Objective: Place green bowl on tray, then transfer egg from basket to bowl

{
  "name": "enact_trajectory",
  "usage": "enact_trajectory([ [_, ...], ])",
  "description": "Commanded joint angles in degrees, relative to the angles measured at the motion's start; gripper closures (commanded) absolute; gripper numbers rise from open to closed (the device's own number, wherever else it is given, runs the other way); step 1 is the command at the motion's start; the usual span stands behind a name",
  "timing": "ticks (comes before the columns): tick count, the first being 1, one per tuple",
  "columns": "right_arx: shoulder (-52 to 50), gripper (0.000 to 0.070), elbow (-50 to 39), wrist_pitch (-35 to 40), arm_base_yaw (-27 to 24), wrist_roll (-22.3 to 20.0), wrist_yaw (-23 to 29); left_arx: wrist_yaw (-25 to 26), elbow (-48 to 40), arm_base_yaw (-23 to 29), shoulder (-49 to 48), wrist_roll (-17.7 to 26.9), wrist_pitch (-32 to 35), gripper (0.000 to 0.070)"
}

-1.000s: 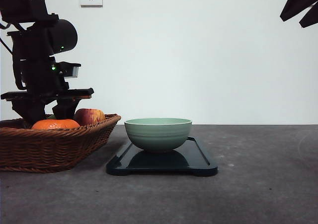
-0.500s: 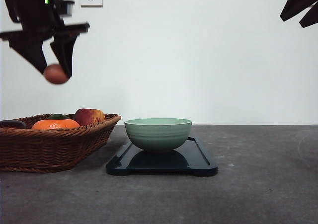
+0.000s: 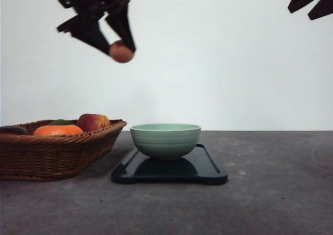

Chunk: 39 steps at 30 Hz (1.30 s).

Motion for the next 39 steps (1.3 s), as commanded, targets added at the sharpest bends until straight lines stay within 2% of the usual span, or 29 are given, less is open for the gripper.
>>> enact_trajectory([
  [1, 0.33, 0.0443, 0.22, 0.64, 0.29, -0.44, 0.24, -0.89, 1.41, -1.25, 1.68, -0.27, 1.56, 0.0483],
  [5, 0.33, 0.0443, 0.22, 0.64, 0.29, -0.44, 0.22, -4.38, 1.41, -4.0, 4.07, -0.22, 3.5, 0.0483],
  [20, 0.33, 0.0443, 0.22, 0.45, 0.29, -0.44, 0.15, -8.34, 1.41, -9.61, 16.5, -0.52, 10.89, 0.0482],
  [39, 0.33, 0.0443, 0.22, 0.4, 0.29, -0.4, -0.15, -9.91, 1.41, -10.07, 24.37, -1.18, 12.97, 0.0482],
])
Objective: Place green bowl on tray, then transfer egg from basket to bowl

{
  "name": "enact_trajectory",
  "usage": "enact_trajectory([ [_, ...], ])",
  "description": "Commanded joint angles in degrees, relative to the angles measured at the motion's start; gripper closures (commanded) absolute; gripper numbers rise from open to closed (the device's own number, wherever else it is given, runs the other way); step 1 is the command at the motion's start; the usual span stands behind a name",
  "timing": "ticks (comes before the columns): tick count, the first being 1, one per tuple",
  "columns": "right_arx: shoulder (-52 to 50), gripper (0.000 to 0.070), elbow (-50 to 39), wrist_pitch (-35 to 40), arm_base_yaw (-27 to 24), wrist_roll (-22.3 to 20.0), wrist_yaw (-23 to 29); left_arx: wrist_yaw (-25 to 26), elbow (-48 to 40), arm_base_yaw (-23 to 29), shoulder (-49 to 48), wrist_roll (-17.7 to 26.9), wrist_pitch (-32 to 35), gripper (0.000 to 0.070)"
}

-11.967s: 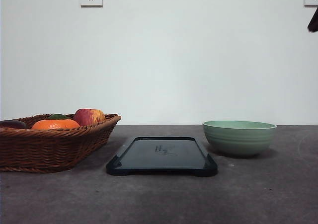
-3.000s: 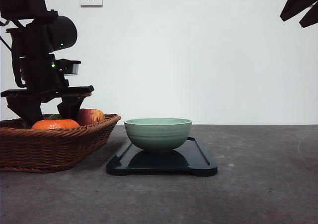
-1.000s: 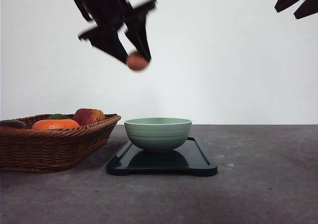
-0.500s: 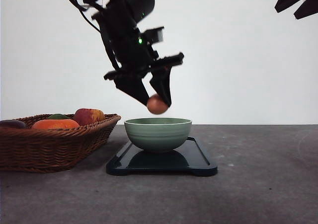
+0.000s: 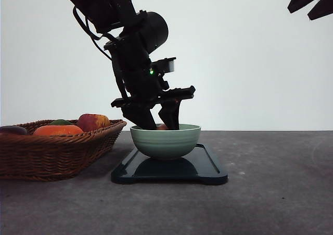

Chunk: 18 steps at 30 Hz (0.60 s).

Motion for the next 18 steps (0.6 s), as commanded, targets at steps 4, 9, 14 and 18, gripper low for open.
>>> enact_trajectory([
  [4, 0.33, 0.0443, 0.22, 0.45, 0.3, -0.25, -0.09, -0.23, 1.29, -0.59, 2.29, -0.77, 0.92, 0.0479],
  [9, 0.33, 0.0443, 0.22, 0.33, 0.3, -0.22, -0.09, -0.28, 1.29, -0.63, 2.72, -0.77, 0.68, 0.0462],
  [14, 0.33, 0.0443, 0.22, 0.31, 0.3, -0.22, -0.09, -0.28, 1.29, -0.79, 2.72, -0.77, 0.45, 0.0417],
  [18, 0.33, 0.0443, 0.22, 0.28, 0.3, -0.21, -0.09, -0.28, 1.29, -0.84, 2.72, -0.74, -0.48, 0.0417],
])
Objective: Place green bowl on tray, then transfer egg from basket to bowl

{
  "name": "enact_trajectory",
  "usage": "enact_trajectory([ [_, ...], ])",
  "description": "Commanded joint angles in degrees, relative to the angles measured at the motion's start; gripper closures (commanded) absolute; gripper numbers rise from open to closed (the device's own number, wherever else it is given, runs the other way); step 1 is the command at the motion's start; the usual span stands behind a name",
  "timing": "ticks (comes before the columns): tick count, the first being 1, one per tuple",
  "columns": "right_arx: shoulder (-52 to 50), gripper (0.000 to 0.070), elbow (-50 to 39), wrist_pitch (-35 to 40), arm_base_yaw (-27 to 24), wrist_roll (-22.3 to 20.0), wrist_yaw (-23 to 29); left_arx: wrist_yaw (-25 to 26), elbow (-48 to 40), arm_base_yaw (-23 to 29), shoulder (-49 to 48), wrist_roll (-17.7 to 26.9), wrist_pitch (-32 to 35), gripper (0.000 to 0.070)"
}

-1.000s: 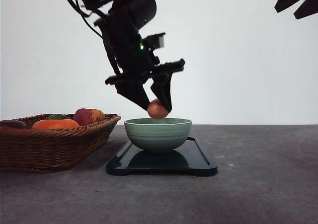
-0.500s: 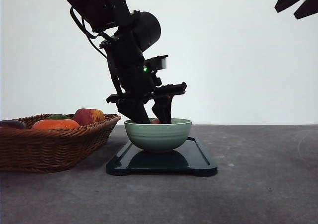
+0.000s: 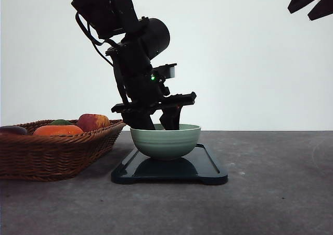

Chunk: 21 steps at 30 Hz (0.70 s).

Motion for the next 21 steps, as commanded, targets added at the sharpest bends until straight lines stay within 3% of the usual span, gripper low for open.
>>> enact_trajectory([
  [1, 0.33, 0.0443, 0.22, 0.4, 0.28, -0.2, -0.07, -0.14, 1.29, -0.63, 1.51, -0.07, -0.09, 0.0417],
  [8, 0.33, 0.0443, 0.22, 0.38, 0.28, -0.15, -0.09, -0.14, 1.29, -0.63, 1.51, -0.05, -1.22, 0.0416],
  [13, 0.31, 0.0443, 0.22, 0.38, 0.28, -0.15, -0.09, -0.14, 1.29, -0.67, 1.53, -0.04, -1.33, 0.0334],
  [21, 0.32, 0.0443, 0.22, 0.38, 0.28, -0.16, -0.09, -0.12, 1.91, -0.85, 1.39, -0.65, -2.33, 0.0334],
])
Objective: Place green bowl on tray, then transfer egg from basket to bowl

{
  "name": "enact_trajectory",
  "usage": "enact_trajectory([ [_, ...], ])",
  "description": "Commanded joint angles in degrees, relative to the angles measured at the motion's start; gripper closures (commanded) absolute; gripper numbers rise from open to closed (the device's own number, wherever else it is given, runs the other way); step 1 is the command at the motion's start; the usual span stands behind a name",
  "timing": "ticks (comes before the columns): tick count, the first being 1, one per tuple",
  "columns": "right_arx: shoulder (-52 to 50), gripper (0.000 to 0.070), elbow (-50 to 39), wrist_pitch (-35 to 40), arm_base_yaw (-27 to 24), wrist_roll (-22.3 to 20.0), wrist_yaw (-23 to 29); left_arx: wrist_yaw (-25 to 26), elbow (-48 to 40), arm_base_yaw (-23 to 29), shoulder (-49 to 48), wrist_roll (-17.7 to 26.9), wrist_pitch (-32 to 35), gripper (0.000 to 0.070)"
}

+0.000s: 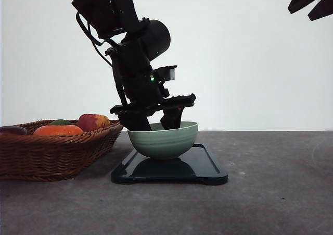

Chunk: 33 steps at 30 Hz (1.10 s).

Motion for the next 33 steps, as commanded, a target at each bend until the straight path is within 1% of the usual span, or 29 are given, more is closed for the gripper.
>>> enact_trajectory([
  [1, 0.32, 0.0443, 0.22, 0.46, 0.28, -0.17, -0.06, -0.14, 2.14, -0.62, 1.34, -0.86, -0.78, 0.0334],
  [7, 0.31, 0.0443, 0.22, 0.46, 0.28, -0.15, -0.08, -0.15, 7.92, -0.44, 1.29, -1.07, -7.61, 0.0334],
  [14, 0.31, 0.0443, 0.22, 0.46, 0.28, -0.13, -0.06, -0.07, 17.1, -0.1, 0.6, -1.06, -19.53, 0.0336],
  [18, 0.31, 0.0443, 0.22, 0.2, 0.28, -0.16, -0.04, -0.07, 17.19, -0.06, -3.38, 0.9, -22.44, 0.0336],
  [20, 0.31, 0.0443, 0.22, -0.1, 0.28, -0.17, -0.02, -0.07, 16.06, -0.06, -5.67, 1.57, -21.97, 0.0336],
  [22, 0.32, 0.0443, 0.22, -0.56, 0.28, -0.17, -0.04, 0.39, 12.66, 0.02, -9.01, 1.61, -20.04, 0.0337],
  [28, 0.33, 0.0443, 0.22, -2.35, 0.28, -0.24, -0.04, 0.98, -3.5, 0.33, -22.02, 1.23, -11.0, 0.0337],
  [31, 0.31, 0.0443, 0.22, -2.65, 0.28, -0.24, -0.04, 0.98, -11.19, 0.74, -29.09, -1.84, -6.03, 0.0337],
  [33, 0.32, 0.0443, 0.22, -2.67, 0.28, -0.26, -0.05, 0.97, -16.14, 1.06, -33.86, -2.96, -3.08, 0.0337],
])
